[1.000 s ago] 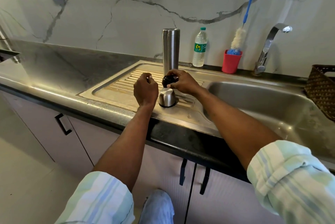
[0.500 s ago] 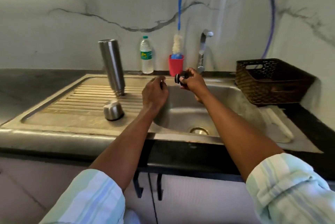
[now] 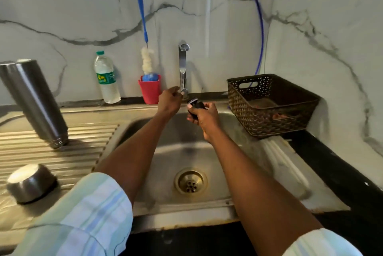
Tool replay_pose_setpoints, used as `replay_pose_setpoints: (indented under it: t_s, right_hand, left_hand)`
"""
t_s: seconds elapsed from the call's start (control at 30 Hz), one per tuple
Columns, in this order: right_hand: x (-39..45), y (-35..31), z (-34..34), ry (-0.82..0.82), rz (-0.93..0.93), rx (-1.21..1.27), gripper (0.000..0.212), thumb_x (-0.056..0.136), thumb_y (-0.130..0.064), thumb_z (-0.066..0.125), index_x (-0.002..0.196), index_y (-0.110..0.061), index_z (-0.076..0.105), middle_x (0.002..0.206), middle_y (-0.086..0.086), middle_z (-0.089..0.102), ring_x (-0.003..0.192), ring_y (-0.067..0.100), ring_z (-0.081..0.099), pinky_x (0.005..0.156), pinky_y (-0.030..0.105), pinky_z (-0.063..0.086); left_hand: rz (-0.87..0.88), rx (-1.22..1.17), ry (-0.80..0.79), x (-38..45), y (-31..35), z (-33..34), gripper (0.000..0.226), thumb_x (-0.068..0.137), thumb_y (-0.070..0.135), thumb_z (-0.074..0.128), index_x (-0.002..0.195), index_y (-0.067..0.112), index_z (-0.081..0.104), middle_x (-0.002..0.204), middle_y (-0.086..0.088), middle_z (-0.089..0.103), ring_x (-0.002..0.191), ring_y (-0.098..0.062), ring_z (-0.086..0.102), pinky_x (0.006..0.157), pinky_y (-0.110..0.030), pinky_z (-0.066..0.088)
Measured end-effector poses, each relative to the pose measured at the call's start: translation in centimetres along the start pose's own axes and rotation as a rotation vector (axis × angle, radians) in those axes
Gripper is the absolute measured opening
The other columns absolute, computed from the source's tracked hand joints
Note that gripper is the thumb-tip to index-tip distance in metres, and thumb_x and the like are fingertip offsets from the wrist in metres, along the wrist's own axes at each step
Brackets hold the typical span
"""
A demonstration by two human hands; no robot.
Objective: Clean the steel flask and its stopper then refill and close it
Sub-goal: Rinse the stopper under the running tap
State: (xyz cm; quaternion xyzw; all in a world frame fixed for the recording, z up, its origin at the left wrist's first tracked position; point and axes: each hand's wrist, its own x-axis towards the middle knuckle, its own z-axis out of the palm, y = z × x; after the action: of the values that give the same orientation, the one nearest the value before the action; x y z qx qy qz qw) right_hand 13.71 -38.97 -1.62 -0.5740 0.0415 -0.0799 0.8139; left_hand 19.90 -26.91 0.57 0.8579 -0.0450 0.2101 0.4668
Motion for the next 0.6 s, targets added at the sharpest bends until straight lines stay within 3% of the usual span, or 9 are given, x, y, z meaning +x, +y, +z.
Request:
replay_pose_setpoints:
  t_s: [0.1,0.2,0.37,0.6]
  right_hand:
    - [-0.1,0.1,0.1,-0.015,-0.035,-0.046,0.032,0.082,-0.006,0.076,0.108,-0.007,0.058,0.1,0.011,0.065,0.081,0.022,0.068,0.066,0.027,0.06]
    - [-0.2,0.4,0.0,-0.019,-0.033,-0.081,0.027,0.082,-0.01,0.077,0.106,-0.009,0.065,0.095,0.004,0.064,0.094,0.027,0.068,0.075,0.033,0.061]
    - [-0.4,0.4,0.0,-0.034,-0.038,-0.1,0.018,0.083,-0.01,0.077,0.096,-0.015,0.066,0.094,0.002,0.064,0.101,0.028,0.067,0.081,0.034,0.06]
    - [-0.7,0.4,0.0,-0.079,-0.048,-0.121,0.02,0.082,-0.006,0.076,0.098,-0.013,0.065,0.088,-0.002,0.062,0.103,0.029,0.065,0.082,0.033,0.059]
  left_hand:
    - [0.02,-0.089,-0.041,2.4,0.7,1.1,0.036,0.098,0.023,0.059,0.131,0.009,0.062,0.116,-0.011,0.07,0.101,-0.022,0.066,0.091,-0.034,0.053]
    - [-0.037,-0.175,-0.004,4.4,0.8,2.1,0.029,0.095,0.026,0.066,0.12,0.013,0.07,0.106,-0.006,0.074,0.094,-0.02,0.069,0.09,-0.04,0.057]
    - [-0.103,-0.09,0.119,5.8,0.5,2.7,0.024,0.095,0.026,0.064,0.114,0.017,0.075,0.106,-0.004,0.075,0.094,-0.019,0.069,0.084,-0.032,0.055]
    - [-0.196,-0.199,0.156,5.7,-0.2,2.5,0.016,0.095,0.018,0.063,0.104,0.013,0.076,0.095,-0.006,0.075,0.081,-0.018,0.069,0.067,-0.027,0.056]
